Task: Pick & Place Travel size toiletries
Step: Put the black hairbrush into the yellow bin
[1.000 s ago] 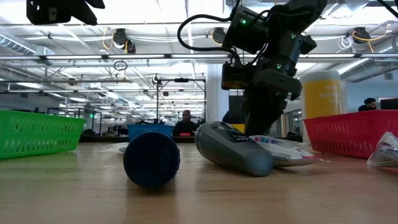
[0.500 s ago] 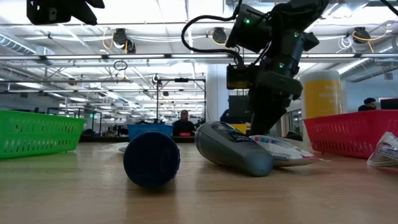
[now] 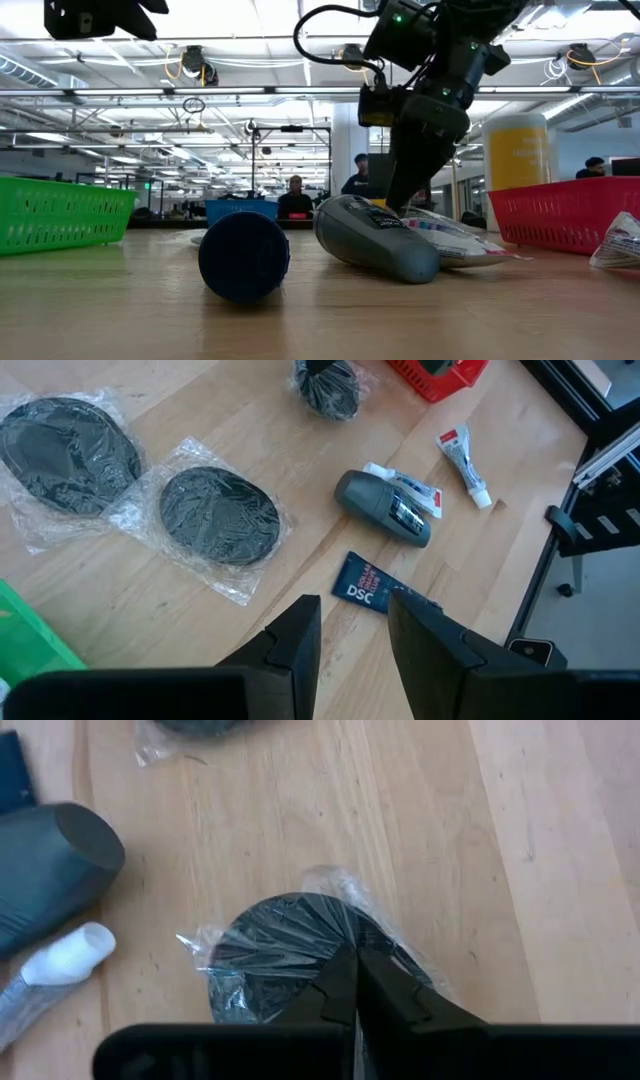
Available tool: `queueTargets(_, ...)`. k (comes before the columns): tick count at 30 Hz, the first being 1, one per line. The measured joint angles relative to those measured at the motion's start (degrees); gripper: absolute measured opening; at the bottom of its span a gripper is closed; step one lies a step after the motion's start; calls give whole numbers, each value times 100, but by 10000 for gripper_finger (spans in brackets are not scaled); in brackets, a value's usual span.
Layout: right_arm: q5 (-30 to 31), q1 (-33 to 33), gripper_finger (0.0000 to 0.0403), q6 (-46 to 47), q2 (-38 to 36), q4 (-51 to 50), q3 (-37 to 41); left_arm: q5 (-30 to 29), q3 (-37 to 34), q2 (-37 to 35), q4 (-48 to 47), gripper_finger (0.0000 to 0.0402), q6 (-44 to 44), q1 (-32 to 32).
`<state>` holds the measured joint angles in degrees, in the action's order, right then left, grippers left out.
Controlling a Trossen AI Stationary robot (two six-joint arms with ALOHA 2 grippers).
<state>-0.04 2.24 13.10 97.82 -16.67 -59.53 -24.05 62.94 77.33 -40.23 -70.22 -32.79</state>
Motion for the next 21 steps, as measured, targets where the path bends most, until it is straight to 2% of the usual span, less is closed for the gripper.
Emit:
queueTargets(10, -17, 0, 0, -1, -101, 148, -7, 23, 0, 1, 11, 115, 427, 300)
queueTargets(21, 14, -2, 0, 12, -540, 202, -13, 413, 0, 1, 4, 115, 1284, 769)
